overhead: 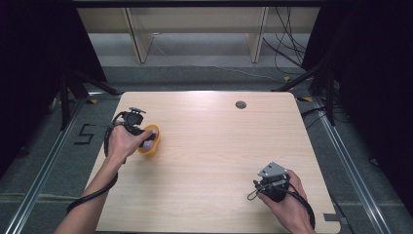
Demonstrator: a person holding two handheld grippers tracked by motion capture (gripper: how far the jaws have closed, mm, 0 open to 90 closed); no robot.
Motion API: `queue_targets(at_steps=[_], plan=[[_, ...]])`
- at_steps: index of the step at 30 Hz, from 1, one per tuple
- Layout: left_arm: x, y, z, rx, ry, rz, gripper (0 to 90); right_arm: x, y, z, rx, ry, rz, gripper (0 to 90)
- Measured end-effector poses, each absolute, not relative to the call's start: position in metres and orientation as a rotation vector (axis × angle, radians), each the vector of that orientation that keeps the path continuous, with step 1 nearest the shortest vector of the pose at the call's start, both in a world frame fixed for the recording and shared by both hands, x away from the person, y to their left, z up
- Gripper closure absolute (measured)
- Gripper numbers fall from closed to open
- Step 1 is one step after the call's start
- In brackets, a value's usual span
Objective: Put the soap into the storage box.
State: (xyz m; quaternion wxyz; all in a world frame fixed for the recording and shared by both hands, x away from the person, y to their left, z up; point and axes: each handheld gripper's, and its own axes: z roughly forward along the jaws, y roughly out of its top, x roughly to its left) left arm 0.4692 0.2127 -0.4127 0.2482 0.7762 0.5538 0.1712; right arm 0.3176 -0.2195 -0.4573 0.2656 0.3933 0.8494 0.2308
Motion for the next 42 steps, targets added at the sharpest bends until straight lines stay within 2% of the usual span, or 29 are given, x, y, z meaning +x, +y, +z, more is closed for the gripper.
queue_targets(at_steps=[7,18,31,35,42], plan=[[0.45,0.222,-0.409,2.123,1.437,0.479,27.5,0.317,-0.22,-0.457,1.061,2.298,0.625,37.7],[0.412,0.251,-0.426,2.054,1.302,0.493,26.3,0.317,-0.219,-0.457,1.061,2.295,0.623,37.7],[0.358,0.278,-0.471,2.023,1.255,0.504,27.2,0.318,-0.219,-0.458,1.058,2.292,0.614,37.5],[0.345,0.275,-0.488,1.896,1.286,0.508,29.6,0.319,-0.219,-0.459,1.036,2.283,0.623,37.5],[0.342,0.272,-0.494,1.9,1.289,0.496,31.3,0.318,-0.22,-0.458,1.042,2.296,0.629,37.5]])
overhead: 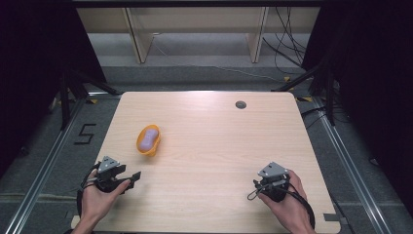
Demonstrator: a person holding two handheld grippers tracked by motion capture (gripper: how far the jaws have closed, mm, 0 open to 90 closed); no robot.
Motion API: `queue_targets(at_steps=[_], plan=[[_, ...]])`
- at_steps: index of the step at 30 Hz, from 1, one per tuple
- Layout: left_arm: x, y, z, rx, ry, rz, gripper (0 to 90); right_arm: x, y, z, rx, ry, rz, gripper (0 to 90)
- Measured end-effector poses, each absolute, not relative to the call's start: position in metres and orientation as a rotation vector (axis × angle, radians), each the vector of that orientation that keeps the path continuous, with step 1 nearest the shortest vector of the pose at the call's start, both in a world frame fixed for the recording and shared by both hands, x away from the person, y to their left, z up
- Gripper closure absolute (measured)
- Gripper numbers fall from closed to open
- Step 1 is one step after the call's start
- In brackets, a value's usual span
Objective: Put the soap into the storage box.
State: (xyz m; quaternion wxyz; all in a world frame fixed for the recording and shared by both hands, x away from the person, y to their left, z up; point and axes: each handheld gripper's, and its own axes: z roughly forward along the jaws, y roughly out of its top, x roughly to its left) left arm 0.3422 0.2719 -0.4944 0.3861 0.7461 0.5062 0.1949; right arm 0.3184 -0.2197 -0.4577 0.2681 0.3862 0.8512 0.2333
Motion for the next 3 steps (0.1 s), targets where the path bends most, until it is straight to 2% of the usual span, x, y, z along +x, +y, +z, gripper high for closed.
queue_targets(at_steps=[3], plan=[[0.3433,0.2718,-0.4953,1.898,1.286,0.497,31.6,0.3195,-0.2202,-0.4584,1.022,2.312,0.642,37.5]])
